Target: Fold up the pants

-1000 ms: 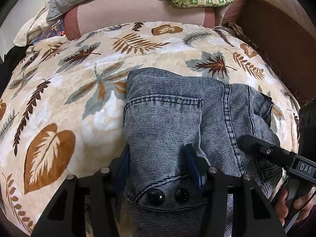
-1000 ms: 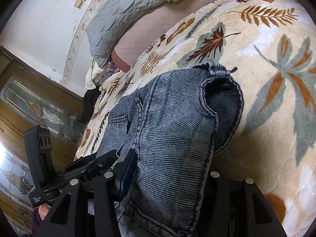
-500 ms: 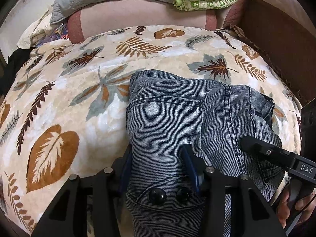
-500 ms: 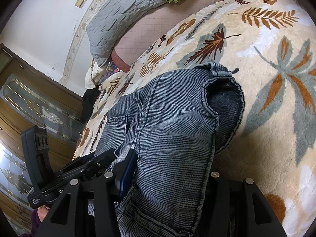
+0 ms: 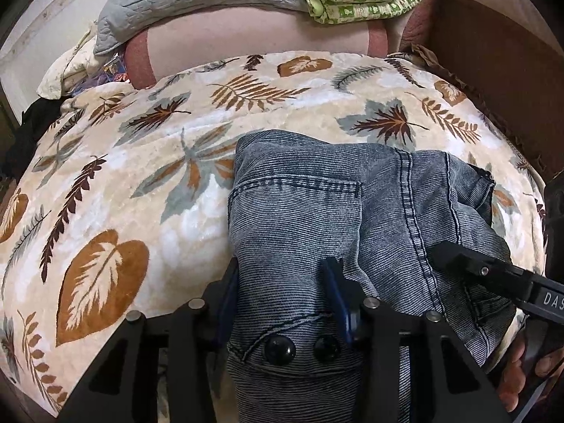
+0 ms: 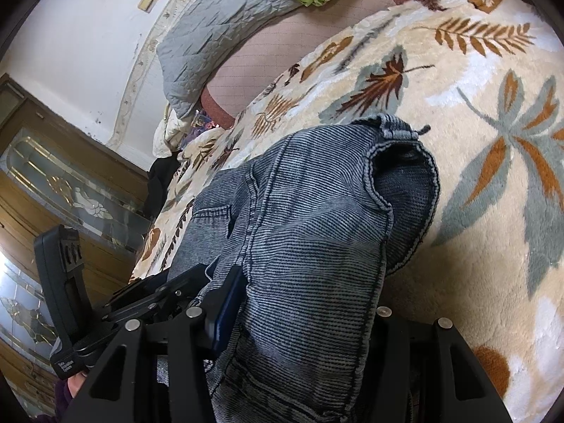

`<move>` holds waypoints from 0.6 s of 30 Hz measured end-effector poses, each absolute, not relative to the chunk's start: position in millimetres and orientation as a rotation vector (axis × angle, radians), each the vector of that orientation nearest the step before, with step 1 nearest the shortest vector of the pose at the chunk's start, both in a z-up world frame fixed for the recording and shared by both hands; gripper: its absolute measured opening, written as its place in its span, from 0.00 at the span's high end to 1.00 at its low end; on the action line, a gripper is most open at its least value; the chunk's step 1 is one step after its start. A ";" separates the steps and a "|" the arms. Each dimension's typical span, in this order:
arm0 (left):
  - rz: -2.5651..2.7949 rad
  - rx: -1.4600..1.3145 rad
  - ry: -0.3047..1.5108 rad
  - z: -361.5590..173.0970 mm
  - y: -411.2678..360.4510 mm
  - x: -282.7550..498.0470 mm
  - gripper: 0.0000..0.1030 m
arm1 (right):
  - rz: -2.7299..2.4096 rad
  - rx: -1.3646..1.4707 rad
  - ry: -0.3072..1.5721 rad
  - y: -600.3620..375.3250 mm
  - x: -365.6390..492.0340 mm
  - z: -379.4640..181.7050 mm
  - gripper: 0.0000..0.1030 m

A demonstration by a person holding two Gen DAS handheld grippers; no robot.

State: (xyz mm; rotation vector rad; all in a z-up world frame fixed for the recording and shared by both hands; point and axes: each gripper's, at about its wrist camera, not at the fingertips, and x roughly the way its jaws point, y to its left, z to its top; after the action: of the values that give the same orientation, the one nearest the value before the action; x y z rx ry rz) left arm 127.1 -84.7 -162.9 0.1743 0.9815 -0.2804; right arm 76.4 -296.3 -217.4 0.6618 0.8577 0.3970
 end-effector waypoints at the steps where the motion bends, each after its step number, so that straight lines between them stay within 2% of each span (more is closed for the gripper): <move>1: -0.280 0.174 0.979 -162.2 -84.6 126.9 0.56 | 0.397 0.650 0.852 -295.6 76.2 -216.0 0.47; 12: -0.266 0.202 0.904 -144.1 -84.3 118.3 0.72 | 0.436 0.607 0.776 -292.6 72.1 -203.2 0.47; 14: -0.292 0.204 0.879 -137.4 -86.3 115.8 0.79 | 0.441 0.599 0.769 -290.1 72.9 -201.3 0.47; 18: -0.297 0.258 0.823 -126.3 -97.2 108.9 0.79 | 0.434 0.606 0.778 -290.3 74.4 -203.0 0.47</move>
State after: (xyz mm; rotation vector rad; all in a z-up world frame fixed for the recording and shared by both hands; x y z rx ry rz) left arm 108.9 -97.2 -126.3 0.2577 0.8234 -0.2970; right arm 74.4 -290.3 -203.0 0.6057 0.7780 0.4339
